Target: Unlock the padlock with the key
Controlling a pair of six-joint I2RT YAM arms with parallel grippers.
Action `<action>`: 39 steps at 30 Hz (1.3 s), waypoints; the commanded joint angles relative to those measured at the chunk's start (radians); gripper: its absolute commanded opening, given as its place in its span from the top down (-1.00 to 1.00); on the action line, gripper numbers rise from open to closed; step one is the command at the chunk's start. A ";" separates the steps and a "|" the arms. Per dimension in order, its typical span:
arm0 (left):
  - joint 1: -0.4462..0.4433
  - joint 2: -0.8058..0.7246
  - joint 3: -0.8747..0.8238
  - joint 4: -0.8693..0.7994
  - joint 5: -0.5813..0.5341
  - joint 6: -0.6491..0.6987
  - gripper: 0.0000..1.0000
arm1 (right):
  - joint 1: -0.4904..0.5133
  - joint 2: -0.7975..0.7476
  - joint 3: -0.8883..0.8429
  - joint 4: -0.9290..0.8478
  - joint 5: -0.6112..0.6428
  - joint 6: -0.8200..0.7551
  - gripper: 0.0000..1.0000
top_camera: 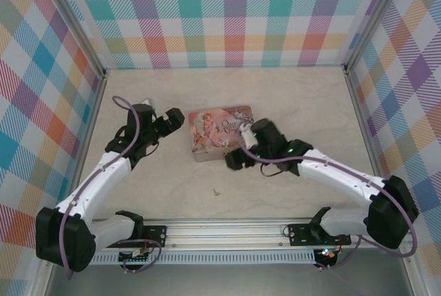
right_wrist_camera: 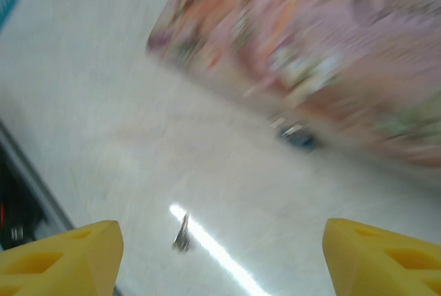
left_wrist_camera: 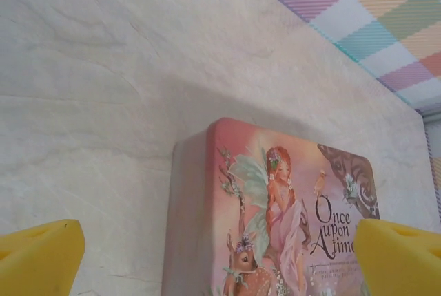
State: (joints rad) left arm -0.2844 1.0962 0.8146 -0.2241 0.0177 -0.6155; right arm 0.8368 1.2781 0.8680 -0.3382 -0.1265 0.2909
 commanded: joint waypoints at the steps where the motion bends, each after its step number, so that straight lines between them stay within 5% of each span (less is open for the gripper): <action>1: 0.008 -0.068 -0.026 -0.082 -0.088 0.004 -1.00 | 0.106 0.106 0.038 -0.123 0.038 -0.045 -0.45; 15: 0.009 -0.149 -0.046 -0.133 -0.159 -0.015 -1.00 | 0.305 0.569 0.388 -0.364 0.129 -0.209 -0.07; 39: 0.011 -0.138 -0.044 -0.129 -0.146 -0.015 -1.00 | 0.323 0.645 0.408 -0.385 0.157 -0.193 0.60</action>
State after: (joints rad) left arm -0.2790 0.9634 0.7868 -0.3416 -0.1249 -0.6243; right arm 1.1534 1.9167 1.2644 -0.7227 0.0372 0.0937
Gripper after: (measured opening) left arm 0.998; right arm 0.213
